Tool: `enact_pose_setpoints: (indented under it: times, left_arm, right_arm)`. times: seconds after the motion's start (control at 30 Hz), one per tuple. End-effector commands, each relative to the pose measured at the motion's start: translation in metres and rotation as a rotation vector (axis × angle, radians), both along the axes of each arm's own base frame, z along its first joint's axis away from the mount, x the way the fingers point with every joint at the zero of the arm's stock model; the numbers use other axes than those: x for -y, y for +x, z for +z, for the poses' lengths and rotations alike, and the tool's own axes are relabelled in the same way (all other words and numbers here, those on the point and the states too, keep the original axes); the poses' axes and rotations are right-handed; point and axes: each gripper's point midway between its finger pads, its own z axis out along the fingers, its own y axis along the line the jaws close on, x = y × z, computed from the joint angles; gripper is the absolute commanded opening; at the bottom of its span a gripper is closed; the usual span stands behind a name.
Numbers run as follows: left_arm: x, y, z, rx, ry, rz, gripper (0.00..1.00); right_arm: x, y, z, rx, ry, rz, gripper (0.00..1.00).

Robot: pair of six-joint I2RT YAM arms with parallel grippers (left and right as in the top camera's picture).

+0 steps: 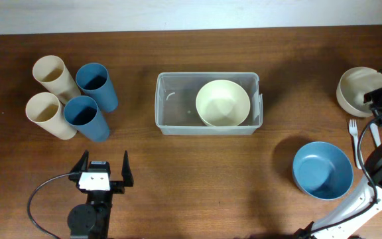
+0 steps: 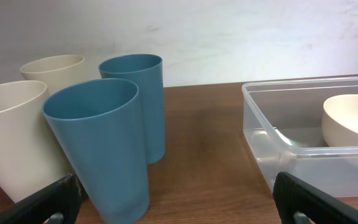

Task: Pack container
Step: 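Lift the cream bowl and carry it left over the clear container, then lower the cream bowl into the container and open the right gripper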

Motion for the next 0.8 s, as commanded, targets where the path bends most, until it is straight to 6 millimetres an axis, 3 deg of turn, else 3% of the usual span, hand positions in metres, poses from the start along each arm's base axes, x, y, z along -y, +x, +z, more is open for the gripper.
enact_pose_setpoints:
  times: [0.0, 0.13, 0.3, 0.4, 0.5, 0.63, 0.77]
  left_arm:
    - [0.0, 0.0, -0.001, 0.0, 0.018, -0.007, 1.0]
    - [0.0, 0.0, -0.001, 0.0, 0.018, -0.007, 1.0]
    - [0.0, 0.0, -0.001, 0.0, 0.018, -0.007, 1.0]
    - [0.0, 0.0, -0.001, 0.0, 0.018, -0.007, 1.0]
    - [0.0, 0.0, -0.001, 0.0, 0.018, -0.007, 1.0]
    - [0.0, 0.0, -0.001, 0.0, 0.018, -0.007, 1.0]
    - [0.0, 0.0, -0.001, 0.0, 0.018, -0.007, 1.0]
  right_arm:
    - [-0.002, -0.002, -0.005, -0.006, 0.011, 0.0, 0.38]
    - [-0.003, -0.002, -0.006, -0.008, 0.013, 0.0, 0.06]
    - [-0.004, -0.001, -0.006, 0.001, 0.018, 0.004, 0.04]
    - [-0.014, 0.018, 0.008, 0.096, 0.062, 0.09, 0.04]
    - [-0.026, 0.046, 0.045, 0.257, 0.11, 0.183, 0.04]
    - [-0.044, 0.074, 0.122, 0.475, 0.145, 0.287, 0.04]
    - [-0.096, 0.085, 0.207, 0.652, 0.177, 0.507, 0.04]
